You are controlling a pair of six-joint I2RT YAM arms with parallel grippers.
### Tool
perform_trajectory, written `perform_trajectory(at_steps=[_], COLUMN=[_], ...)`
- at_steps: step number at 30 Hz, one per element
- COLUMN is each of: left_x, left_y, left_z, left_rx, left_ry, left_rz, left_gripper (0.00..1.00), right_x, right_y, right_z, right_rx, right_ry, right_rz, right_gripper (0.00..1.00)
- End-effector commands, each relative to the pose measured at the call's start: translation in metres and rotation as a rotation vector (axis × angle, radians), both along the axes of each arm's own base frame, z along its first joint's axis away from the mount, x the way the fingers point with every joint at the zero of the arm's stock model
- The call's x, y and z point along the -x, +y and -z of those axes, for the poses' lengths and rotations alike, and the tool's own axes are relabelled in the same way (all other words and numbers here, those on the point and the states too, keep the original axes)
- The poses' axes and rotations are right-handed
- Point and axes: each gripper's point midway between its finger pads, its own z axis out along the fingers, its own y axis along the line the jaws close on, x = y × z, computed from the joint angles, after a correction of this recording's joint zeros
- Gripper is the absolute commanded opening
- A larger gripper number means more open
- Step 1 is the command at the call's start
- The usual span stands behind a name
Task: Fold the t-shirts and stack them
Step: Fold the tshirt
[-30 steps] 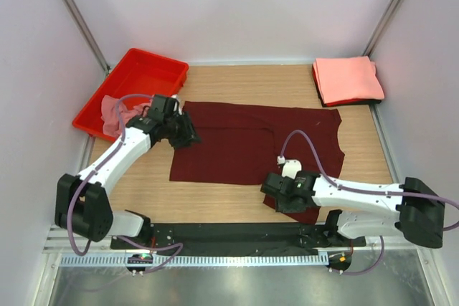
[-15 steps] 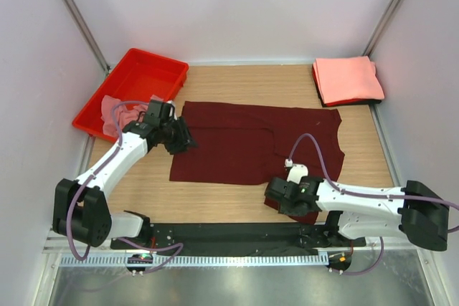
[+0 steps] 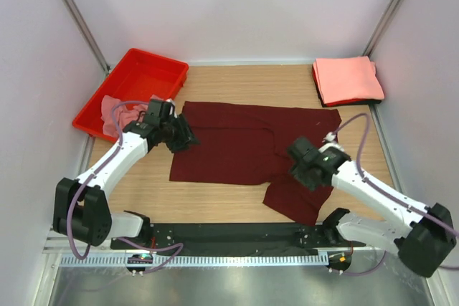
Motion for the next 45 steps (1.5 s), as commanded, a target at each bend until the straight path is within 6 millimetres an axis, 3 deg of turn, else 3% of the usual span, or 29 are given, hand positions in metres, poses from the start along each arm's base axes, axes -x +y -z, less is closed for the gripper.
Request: perform_trajectory(at_steps=[1,3,5,6,7,9,10,17,22,30,36,39,41,42,43,45], left_x=[-0.022,-0.029,-0.037,-0.04,-0.042,-0.046,-0.047,-0.049,-0.045,-0.028,-0.026,-0.031,-0.037,-0.039,-0.039,-0.043], left_y=[-0.011,-0.018,-0.023,-0.024,-0.026,-0.024,-0.024,-0.004,0.014,0.045,0.049,0.044,0.04,0.039,0.038,0.03], left_z=[0.005,0.011,0.025,0.029,0.037,0.048,0.058,0.105,0.129,0.126,0.124,0.11,0.089,0.082,0.074,0.052], left_rx=[0.054,0.068,0.067,0.071,0.07,0.057,0.043,-0.086,-0.188,-0.305,-0.331,-0.314,-0.303,-0.299,-0.301,-0.286], left_ry=[-0.026,-0.001,0.048,0.057,0.075,0.091,0.114,0.198,0.242,0.213,0.217,0.194,0.138,0.119,0.1,0.041], left_rz=[-0.02,-0.007,-0.005,-0.006,-0.011,-0.044,-0.053,-0.153,-0.203,-0.286,-0.28,-0.258,-0.247,-0.244,-0.241,-0.216], left_gripper=[0.48,0.46,0.44,0.44,0.44,0.44,0.44,0.43,0.4,0.38,0.39,0.41,0.42,0.43,0.45,0.48], right_x=[-0.047,-0.075,-0.107,-0.116,-0.134,-0.148,-0.159,-0.188,-0.203,-0.212,-0.217,-0.223,-0.224,-0.207,-0.21,-0.18], right_y=[-0.045,-0.07,-0.072,-0.076,-0.074,-0.077,-0.078,-0.084,-0.068,-0.042,-0.043,-0.048,-0.05,-0.06,-0.065,-0.066], right_z=[-0.009,-0.014,-0.025,-0.014,-0.02,0.002,0.001,0.038,0.059,0.076,0.084,0.068,0.047,0.044,0.024,0.017], right_rx=[0.013,0.031,0.012,0.014,0.017,0.05,0.064,0.067,0.008,-0.068,-0.043,-0.005,-0.005,0.026,0.045,0.014], right_ry=[-0.066,-0.102,-0.179,-0.139,-0.176,-0.099,-0.095,-0.058,-0.039,-0.041,-0.009,0.003,-0.008,0.067,0.057,0.141], right_rz=[0.04,0.057,0.058,0.068,0.033,0.023,0.003,-0.009,-0.077,-0.202,-0.243,-0.252,-0.219,-0.172,-0.121,-0.003], right_gripper=[0.52,0.5,0.47,0.47,0.47,0.46,0.45,0.45,0.44,0.44,0.45,0.45,0.47,0.5,0.51,0.52])
